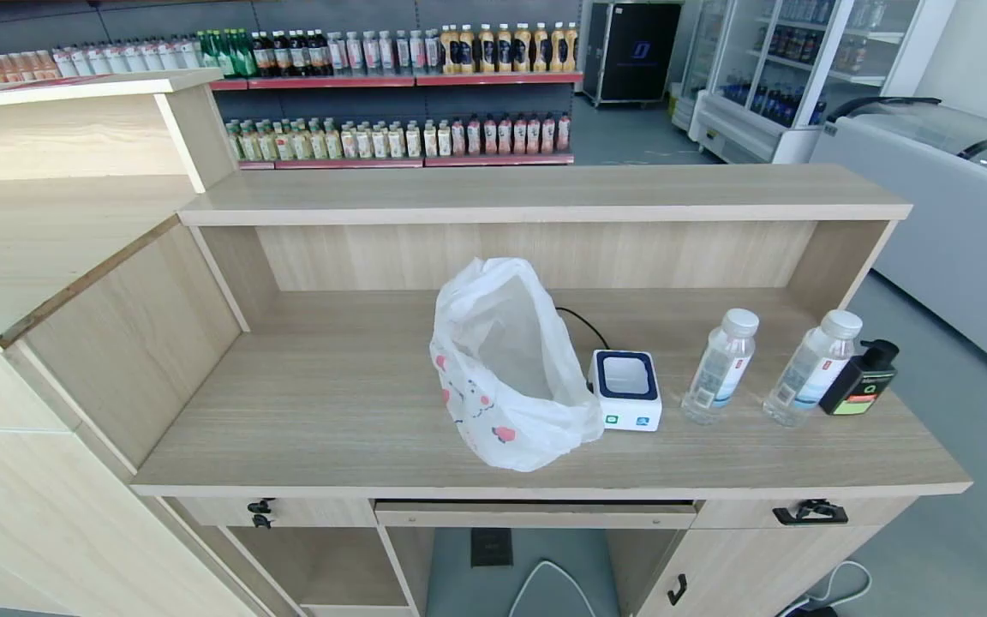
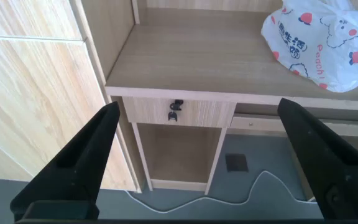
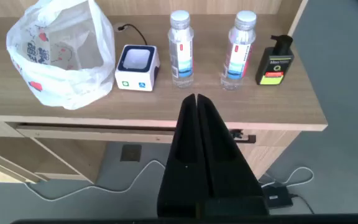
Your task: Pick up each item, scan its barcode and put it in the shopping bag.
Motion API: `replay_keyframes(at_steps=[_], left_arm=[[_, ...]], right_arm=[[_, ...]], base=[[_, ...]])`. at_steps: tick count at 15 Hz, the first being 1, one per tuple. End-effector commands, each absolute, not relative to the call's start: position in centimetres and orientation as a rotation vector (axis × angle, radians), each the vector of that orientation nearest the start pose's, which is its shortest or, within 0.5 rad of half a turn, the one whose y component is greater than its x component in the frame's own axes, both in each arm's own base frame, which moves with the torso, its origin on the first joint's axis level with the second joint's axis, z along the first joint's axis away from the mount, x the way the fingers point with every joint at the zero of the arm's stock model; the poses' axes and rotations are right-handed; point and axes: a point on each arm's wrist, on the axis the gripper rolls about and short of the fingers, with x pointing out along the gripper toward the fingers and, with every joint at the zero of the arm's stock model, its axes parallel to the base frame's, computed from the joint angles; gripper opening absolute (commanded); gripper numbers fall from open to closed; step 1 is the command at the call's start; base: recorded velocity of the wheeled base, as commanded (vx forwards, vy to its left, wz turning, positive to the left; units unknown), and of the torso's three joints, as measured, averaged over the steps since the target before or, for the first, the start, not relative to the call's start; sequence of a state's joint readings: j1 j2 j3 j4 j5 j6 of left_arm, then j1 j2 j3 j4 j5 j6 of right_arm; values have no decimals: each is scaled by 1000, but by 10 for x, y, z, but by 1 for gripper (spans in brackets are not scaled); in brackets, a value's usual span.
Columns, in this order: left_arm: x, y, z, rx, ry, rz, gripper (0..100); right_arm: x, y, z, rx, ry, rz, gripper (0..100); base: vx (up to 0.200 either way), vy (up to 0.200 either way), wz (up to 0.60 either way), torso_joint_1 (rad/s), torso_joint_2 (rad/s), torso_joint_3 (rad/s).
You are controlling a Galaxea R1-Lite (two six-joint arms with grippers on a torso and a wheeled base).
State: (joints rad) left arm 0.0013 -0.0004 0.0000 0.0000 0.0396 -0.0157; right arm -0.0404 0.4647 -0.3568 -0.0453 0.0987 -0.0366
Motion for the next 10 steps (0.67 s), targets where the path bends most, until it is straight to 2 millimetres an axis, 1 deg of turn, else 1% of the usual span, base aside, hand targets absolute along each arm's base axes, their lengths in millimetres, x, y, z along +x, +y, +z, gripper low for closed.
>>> replay_keyframes(at_steps=[1, 2, 3, 5, 6, 8, 10], left_arm=[[-23, 1, 75, -17, 0, 41, 100], [-23, 1, 75, -17, 0, 41, 100], [-23, 1, 75, -17, 0, 41, 100], [-23, 1, 75, -17, 0, 41, 100], [-23, 1, 75, -17, 0, 41, 100], [-23, 1, 75, -17, 0, 41, 100], [-23, 1, 75, -17, 0, 41, 100]], right_arm=[[76, 0, 208, -67, 125, 91, 0], [89, 0, 211, -77, 127, 99, 0], [102, 0, 210, -80, 142, 108, 100], [126, -2, 207, -70, 178, 104, 100], [143, -7, 202, -73, 209, 77, 100], [181, -16, 185, -87, 248, 77, 100], [210, -35, 164, -168, 253, 31, 100]], base=[[0, 0, 0, 0, 0, 0], [0, 0, 0, 0, 0, 0], [0, 0, 0, 0, 0, 0], [0, 0, 0, 0, 0, 0], [0, 0, 0, 0, 0, 0], [0, 0, 0, 0, 0, 0], [0, 0, 0, 0, 0, 0]])
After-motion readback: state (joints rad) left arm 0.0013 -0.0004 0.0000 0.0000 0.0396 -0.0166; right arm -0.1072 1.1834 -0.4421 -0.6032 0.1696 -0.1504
